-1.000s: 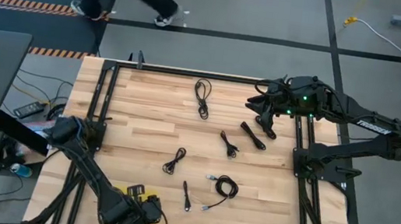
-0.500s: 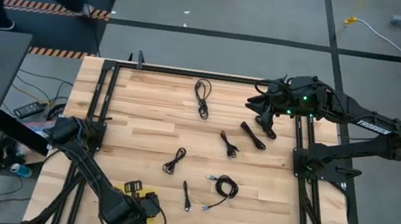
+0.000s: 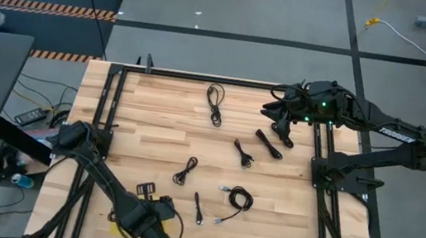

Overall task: Pick and place USB-C Cables
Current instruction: Put the black charger cable into the yellow bin

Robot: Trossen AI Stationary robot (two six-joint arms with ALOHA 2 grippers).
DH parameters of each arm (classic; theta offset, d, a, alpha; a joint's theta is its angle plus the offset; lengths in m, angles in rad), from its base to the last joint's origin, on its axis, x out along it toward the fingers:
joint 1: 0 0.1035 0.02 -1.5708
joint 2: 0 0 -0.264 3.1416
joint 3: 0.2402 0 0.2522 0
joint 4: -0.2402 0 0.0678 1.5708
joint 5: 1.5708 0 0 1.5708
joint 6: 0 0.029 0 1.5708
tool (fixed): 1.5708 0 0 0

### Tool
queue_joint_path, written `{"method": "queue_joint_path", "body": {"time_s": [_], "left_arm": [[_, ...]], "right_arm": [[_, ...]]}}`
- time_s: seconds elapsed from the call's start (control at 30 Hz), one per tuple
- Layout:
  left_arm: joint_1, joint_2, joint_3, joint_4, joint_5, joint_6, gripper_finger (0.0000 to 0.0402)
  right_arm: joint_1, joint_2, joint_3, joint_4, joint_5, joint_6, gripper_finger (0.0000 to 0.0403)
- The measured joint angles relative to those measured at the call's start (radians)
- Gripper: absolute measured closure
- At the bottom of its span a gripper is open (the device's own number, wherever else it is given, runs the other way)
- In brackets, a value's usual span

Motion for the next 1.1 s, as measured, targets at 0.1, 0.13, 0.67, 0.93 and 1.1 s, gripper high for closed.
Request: {"method": "queue_joint_path", "body": {"time_s": [0.1,0.13,0.67,0.93,1.1], "left_arm": [[0.045,-0.033,0.0,-0.056,-0.056,-0.002,0.0373],[0.06,-0.044,0.0,-0.078,-0.09,-0.001,0.0373],[0.476,-0.218,0.0,-0.004,-0.28,0.445,0.0373],[0.702,-0.197,0.001,0.14,-0.115,0.685,0.0373],[0.805,-0.172,-0.016,0.148,-0.062,0.65,0.0373]], "right_arm": [[0.0,0.0,0.0,0.0,-0.001,0.0,0.0298],[0.0,0.0,0.0,0.001,-0.001,0.0,0.0298],[0.0,0.0,0.0,0.004,0.0,0.0,0.0298],[0.0,0.0,0.0,0.003,0.0,0.0,0.0298],[0.0,0.0,0.0,0.0,0.0,0.0,0.0298]]}}
